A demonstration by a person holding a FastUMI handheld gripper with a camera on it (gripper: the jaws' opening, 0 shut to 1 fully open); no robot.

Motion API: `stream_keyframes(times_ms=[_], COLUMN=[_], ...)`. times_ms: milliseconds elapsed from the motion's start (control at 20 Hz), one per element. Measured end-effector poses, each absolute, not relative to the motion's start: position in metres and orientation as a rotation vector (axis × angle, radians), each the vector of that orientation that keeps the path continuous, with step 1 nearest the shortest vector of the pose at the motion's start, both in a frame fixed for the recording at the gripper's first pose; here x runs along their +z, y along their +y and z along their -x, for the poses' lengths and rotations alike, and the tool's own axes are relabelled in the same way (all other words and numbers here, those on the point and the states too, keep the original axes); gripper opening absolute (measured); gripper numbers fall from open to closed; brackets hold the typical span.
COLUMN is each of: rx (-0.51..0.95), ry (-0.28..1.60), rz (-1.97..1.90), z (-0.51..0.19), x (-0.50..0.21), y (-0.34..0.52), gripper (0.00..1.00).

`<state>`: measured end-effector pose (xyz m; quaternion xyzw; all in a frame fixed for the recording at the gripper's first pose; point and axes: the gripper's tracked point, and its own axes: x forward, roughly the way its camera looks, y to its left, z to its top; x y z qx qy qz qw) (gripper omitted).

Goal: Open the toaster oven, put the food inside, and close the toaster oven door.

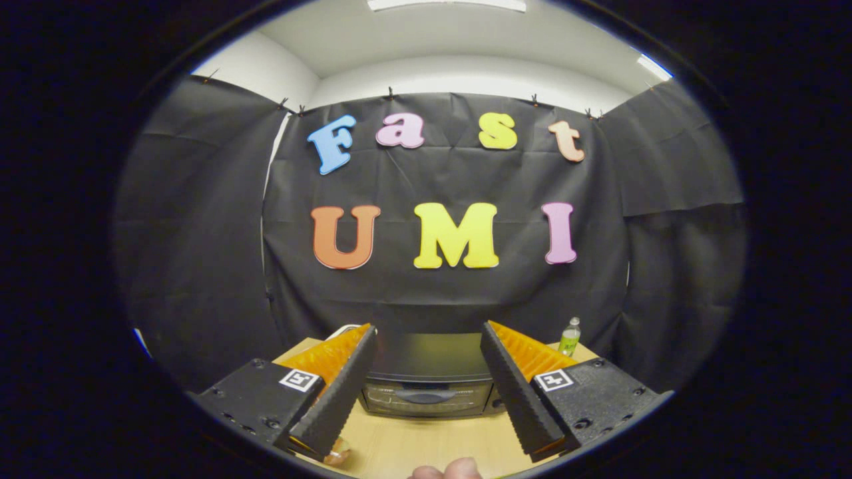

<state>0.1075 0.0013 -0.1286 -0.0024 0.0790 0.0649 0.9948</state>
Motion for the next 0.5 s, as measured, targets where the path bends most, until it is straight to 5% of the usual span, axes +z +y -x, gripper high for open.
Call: stream_keyframes(times_ms=[500], rx=[0.113], ry=[0.403], rz=[-0.046], z=[-0.165], x=[-0.24], y=[-0.01], gripper=[1.0])
